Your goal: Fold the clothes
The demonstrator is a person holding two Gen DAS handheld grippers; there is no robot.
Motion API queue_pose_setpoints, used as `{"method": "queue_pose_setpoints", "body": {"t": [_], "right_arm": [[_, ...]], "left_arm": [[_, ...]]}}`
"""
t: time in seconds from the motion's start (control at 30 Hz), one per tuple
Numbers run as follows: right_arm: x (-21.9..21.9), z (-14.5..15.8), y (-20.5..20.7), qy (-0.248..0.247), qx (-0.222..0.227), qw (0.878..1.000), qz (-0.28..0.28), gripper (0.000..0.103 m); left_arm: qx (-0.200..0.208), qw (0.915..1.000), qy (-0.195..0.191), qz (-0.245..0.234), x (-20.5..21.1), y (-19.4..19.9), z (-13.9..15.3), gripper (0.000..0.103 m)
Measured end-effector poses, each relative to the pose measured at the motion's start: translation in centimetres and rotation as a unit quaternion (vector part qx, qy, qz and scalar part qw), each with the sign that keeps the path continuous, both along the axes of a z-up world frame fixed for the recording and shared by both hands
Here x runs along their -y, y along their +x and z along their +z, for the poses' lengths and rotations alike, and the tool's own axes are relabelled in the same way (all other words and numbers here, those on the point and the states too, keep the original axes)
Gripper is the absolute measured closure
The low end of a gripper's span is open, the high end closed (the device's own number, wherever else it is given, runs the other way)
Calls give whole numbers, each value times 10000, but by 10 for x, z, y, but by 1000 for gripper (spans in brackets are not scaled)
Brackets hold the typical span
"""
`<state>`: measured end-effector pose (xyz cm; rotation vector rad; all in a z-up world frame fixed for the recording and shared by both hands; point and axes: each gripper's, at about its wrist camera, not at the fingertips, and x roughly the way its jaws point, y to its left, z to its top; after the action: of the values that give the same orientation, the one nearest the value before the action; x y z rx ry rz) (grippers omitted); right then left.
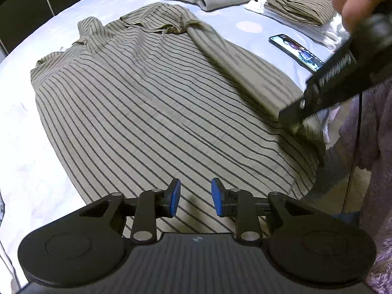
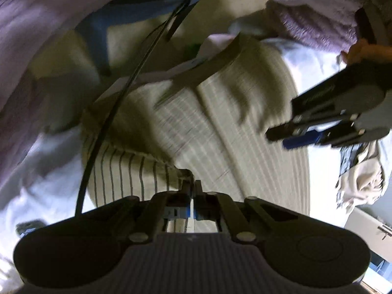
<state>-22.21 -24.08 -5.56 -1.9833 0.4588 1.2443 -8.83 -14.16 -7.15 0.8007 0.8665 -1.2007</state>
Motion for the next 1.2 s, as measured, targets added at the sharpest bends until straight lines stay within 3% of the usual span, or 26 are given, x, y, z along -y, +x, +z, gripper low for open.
{"method": "queue_pose_setpoints", "body": {"t": [0.23,0.33,0.4,0.43,0.57,0.77,0.93,1.2], "right_arm": [[-17,-49,12,119,-46,9999,-108,101],[-18,-53,13,180,-97,9991,-379,98],[-17,-50,14,317,-126,9976,-602,89],[-15,-46,15,384,-123,9967,-702,78],[-2,-27,12,579,-35,9930,-1029,66],[48,-12,14,255,168,9856,-1663,63],[103,-14,33,-83,344,9740,-2236,62],[174,-24,84,-209,492,9679,-2458,65]], "left_arm": [[-66,10000,-26,27,-1,2,1,77],[-133,9999,-32,70,0,5,3,77],[-215,9997,-58,89,2,7,5,77],[-260,9996,-71,91,3,8,6,77],[-319,9995,-76,26,11,7,11,72],[-785,9966,-75,225,34,10,19,72],[-1231,9918,180,283,62,-2,16,69],[-1511,9835,687,722,101,-3,-8,67]]}}
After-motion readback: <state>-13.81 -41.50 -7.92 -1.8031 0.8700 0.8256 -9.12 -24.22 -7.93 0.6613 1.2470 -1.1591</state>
